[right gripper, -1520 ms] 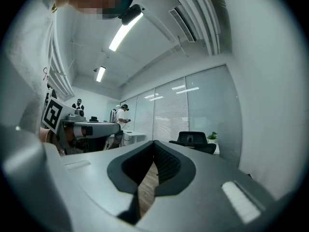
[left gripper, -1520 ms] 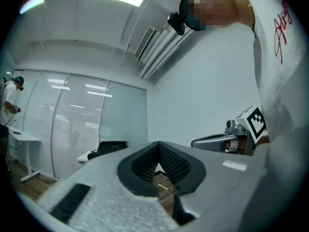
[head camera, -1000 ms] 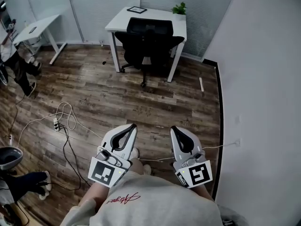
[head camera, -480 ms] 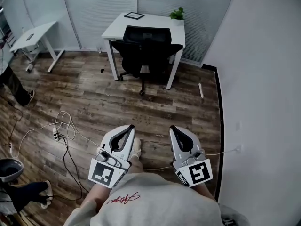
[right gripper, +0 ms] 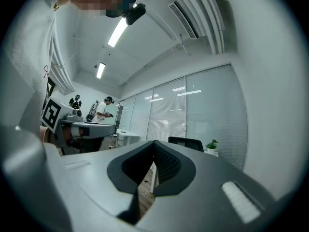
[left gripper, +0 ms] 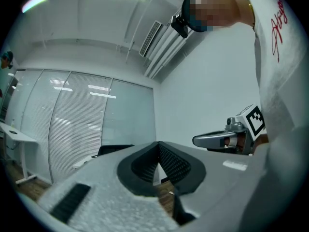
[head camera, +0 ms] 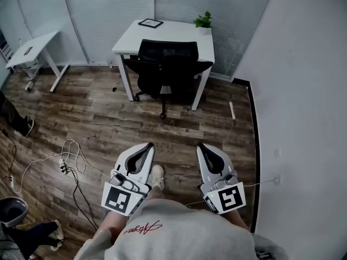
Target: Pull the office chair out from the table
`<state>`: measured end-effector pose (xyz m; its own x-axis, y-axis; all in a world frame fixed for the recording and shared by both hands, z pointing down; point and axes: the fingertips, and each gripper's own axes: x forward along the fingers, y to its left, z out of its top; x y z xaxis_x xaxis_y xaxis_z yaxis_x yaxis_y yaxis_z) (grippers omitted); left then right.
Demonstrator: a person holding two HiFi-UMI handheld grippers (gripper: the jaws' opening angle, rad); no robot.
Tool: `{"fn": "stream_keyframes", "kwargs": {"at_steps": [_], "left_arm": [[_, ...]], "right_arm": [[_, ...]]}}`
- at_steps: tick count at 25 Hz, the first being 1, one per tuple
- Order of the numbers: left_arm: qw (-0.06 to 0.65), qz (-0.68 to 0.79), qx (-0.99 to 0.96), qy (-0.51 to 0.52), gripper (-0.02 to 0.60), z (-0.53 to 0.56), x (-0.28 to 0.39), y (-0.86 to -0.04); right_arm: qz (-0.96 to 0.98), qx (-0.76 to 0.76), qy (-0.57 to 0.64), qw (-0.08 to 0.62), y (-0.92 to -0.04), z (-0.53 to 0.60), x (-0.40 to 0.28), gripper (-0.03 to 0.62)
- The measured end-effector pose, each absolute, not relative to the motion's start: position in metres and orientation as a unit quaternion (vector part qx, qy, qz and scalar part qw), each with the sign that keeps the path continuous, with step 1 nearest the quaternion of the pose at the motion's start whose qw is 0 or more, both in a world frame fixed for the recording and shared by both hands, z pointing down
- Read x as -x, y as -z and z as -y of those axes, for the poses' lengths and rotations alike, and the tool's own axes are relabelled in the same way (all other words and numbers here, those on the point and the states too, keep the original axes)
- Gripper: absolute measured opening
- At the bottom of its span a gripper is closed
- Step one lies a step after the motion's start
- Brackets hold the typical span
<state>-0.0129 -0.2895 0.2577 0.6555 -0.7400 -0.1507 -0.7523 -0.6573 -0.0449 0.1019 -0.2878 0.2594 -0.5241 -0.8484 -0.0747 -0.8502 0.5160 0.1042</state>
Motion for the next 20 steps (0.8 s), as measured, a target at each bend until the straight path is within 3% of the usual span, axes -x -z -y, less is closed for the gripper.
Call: {"fn": "stream_keyframes", "kwargs": {"at_steps": [20], "left_arm": [[0.046, -0.396, 0.915, -0.067, -0.008, 0.456, 0.026, -0.246]], "right_arm": [[-0.858, 0.51, -0.06, -0.023, -0.255, 0.447, -0.098, -0.002]]}}
